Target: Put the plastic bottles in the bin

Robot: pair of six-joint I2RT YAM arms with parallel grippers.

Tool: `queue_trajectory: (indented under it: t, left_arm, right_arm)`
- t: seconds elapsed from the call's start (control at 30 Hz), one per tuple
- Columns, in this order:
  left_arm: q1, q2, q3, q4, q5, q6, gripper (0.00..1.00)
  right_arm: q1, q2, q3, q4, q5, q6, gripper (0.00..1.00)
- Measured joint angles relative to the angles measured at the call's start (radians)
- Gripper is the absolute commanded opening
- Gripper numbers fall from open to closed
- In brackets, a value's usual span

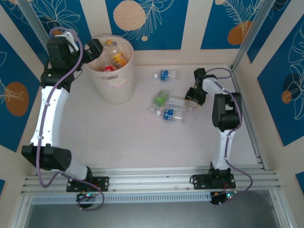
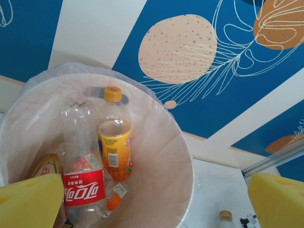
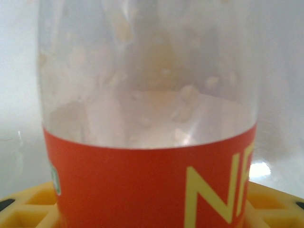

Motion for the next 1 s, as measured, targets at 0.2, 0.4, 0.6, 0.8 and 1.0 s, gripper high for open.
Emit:
queue_trajectory:
  t: [0.2,0.4,0.6,0.8,1.0]
  left_arm:
    - [-0.005,0.005,0.004,0.008,0.069,-0.005,1.00]
    - [-0.061,0.049,0.058,0.021,0.121,-0.013,1.00]
    - [-0.204,0.147,0.208,-0.005,0.180,0.003,1.00]
    - [-0.345,0.281,0.402,-0.069,0.252,0.052,1.00]
    - [-0.419,0.395,0.524,-0.144,0.286,0.097,0.92]
  right_arm:
    - [0.023,-0.209,-0.018,0.015,0.022,-0.029,0.47]
    - [0.137,-0.466,-0.116,0.136,0.011,-0.085,0.47]
    - [0.295,-0.659,-0.287,0.311,-0.059,-0.147,0.47]
    - [0.397,-0.734,-0.356,0.450,-0.114,-0.179,0.48]
    - [0.470,-0.744,-0.362,0.521,-0.118,-0.201,0.48]
